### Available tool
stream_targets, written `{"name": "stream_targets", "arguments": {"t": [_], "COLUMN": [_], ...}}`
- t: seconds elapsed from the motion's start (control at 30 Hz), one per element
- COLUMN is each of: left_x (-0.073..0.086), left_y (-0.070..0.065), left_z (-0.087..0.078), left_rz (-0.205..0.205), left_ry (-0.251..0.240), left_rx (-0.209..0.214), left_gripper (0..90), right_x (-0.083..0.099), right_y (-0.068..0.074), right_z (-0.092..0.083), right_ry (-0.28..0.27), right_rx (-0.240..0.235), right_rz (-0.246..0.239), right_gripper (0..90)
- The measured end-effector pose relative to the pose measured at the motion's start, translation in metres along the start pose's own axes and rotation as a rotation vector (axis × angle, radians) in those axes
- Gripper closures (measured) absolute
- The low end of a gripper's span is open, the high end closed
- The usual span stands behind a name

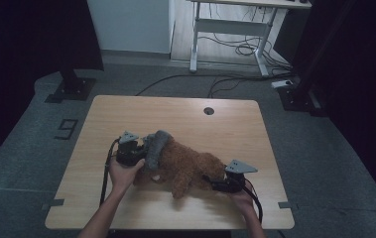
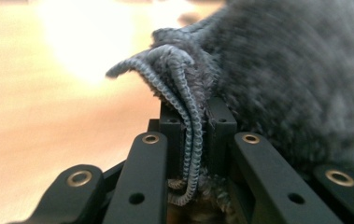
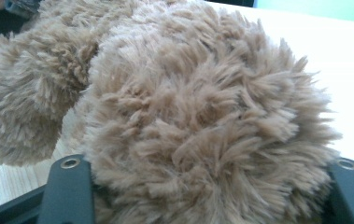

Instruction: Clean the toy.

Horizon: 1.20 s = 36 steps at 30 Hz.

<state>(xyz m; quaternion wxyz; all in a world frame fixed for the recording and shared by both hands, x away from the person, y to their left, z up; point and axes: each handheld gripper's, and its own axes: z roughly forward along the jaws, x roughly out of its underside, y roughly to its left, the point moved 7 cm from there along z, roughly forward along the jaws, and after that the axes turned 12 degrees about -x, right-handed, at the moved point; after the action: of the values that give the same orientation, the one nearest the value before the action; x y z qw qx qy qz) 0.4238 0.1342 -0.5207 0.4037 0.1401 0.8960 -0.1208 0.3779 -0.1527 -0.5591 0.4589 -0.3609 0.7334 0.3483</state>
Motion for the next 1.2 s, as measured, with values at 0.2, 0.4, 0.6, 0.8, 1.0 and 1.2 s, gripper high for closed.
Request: {"name": "stream_targets", "arguments": {"t": [0.2,0.4,0.6,0.8,1.0,1.2], "left_x": [0.016,-0.022,-0.041,-0.038,-0.031,-0.022], "left_y": [0.01,-0.022,-0.09,-0.175,-0.217,-0.22], "left_z": [0.003,-0.042,-0.066,-0.057,-0.018,0.015], "left_rz": [-0.039,0.041,0.163,0.311,0.313,0.316], "left_ry": [0.026,-0.115,-0.177,-0.165,-0.078,-0.034], "left_rx": [0.037,0.071,0.214,0.296,0.321,0.281], "left_gripper": [80.1,80.2,80.4,80.3,80.2,81.0], "right_x": [-0.001,-0.001,-0.002,-0.002,-0.002,0.001], "right_y": [0.001,0.001,0.001,0.002,0.003,0.002], "right_z": [0.0,0.0,0.0,0.0,0.0,0.0], "right_ry": [0.004,0.004,0.007,0.012,0.01,0.034], "right_rx": [-0.002,0.001,0.007,0.01,0.012,0.027], "right_rz": [-0.014,-0.01,-0.01,-0.014,-0.015,-0.013], "right_gripper": [33.8,33.5,33.3,33.1,32.7,32.0]}}
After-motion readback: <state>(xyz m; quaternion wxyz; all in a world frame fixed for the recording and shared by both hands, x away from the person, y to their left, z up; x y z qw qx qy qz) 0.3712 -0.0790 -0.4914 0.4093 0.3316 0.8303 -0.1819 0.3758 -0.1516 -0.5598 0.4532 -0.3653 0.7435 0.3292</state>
